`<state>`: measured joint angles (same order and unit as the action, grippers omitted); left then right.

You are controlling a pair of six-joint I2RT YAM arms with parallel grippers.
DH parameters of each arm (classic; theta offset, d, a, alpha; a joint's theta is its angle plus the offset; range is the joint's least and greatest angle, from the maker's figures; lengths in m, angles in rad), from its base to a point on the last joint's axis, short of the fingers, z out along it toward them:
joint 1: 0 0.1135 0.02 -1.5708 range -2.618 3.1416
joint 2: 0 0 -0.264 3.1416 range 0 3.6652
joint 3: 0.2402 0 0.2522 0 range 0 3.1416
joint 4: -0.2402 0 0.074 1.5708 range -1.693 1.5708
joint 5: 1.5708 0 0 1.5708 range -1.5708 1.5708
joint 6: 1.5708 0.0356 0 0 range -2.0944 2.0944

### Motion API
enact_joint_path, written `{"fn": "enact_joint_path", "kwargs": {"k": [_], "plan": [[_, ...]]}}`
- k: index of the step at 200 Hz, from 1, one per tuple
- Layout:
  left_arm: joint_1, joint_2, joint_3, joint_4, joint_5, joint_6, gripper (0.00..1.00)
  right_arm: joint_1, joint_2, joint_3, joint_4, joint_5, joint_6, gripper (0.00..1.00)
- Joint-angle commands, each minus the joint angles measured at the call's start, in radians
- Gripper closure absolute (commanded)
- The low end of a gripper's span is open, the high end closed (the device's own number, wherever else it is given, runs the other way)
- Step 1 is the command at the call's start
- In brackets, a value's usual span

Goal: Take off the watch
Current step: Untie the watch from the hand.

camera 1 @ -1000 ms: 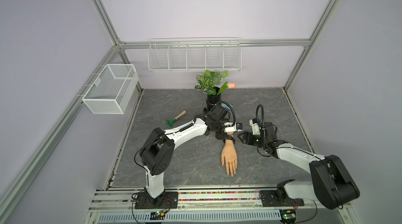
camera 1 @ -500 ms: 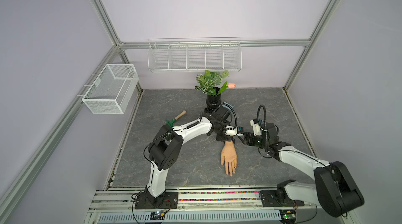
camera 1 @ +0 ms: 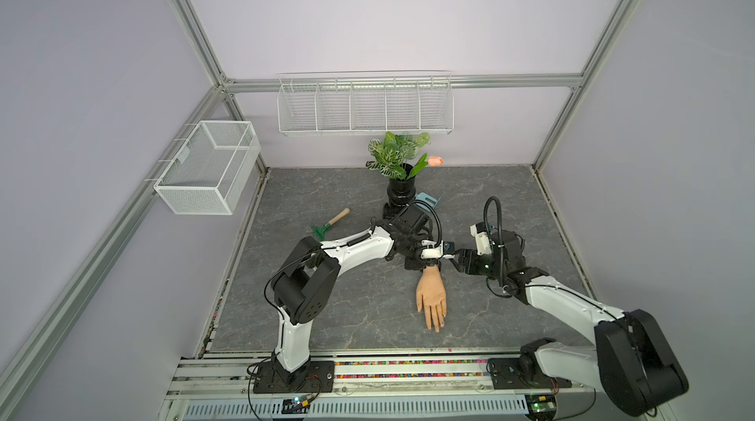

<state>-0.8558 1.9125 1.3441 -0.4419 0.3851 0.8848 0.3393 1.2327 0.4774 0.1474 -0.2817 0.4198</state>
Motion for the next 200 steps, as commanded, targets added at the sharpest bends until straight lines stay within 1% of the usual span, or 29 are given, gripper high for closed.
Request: {"fn": "enact_joint_path", "kwargs": {"k": [1, 13, 27, 41, 51, 66, 74, 83, 98, 110, 134, 163, 177, 200], "plan": [[0.021, -0.036, -0.056, 0.052, 0.067, -0.100, 0.95, 0.064, 0.016, -0.038, 0.199, 0.001, -0.141, 0.30], [0.034, -0.055, -0.090, 0.111, 0.100, -0.170, 1.00, 0.130, 0.037, -0.067, 0.322, 0.027, -0.233, 0.29], [0.043, -0.082, -0.163, 0.218, 0.108, -0.254, 1.00, 0.188, 0.080, -0.096, 0.442, 0.067, -0.346, 0.27], [0.047, -0.115, -0.253, 0.335, 0.093, -0.326, 1.00, 0.195, 0.120, -0.127, 0.552, 0.105, -0.364, 0.25], [0.053, -0.142, -0.325, 0.424, 0.082, -0.380, 1.00, 0.196, 0.143, -0.167, 0.668, 0.116, -0.369, 0.24], [0.072, -0.189, -0.429, 0.543, 0.056, -0.468, 1.00, 0.201, 0.179, -0.235, 0.858, 0.075, -0.409, 0.25], [0.086, -0.212, -0.473, 0.591, 0.047, -0.510, 1.00, 0.209, 0.205, -0.258, 0.920, 0.054, -0.439, 0.27], [0.100, -0.235, -0.509, 0.619, 0.036, -0.542, 1.00, 0.224, 0.229, -0.265, 0.941, 0.054, -0.477, 0.29], [0.112, -0.269, -0.544, 0.627, 0.012, -0.554, 1.00, 0.246, 0.262, -0.264, 0.939, 0.086, -0.515, 0.33], [0.112, -0.287, -0.553, 0.616, 0.008, -0.555, 1.00, 0.273, 0.291, -0.266, 0.962, 0.151, -0.543, 0.36], [0.113, -0.287, -0.556, 0.624, 0.018, -0.579, 1.00, 0.330, 0.356, -0.276, 1.071, 0.303, -0.611, 0.41], [0.115, -0.276, -0.561, 0.660, 0.041, -0.615, 1.00, 0.369, 0.416, -0.273, 1.163, 0.456, -0.683, 0.46], [0.115, -0.278, -0.566, 0.682, 0.063, -0.634, 0.99, 0.386, 0.430, -0.273, 1.198, 0.496, -0.712, 0.47], [0.116, -0.281, -0.578, 0.730, 0.088, -0.668, 0.99, 0.419, 0.442, -0.254, 1.185, 0.498, -0.761, 0.48]]}}
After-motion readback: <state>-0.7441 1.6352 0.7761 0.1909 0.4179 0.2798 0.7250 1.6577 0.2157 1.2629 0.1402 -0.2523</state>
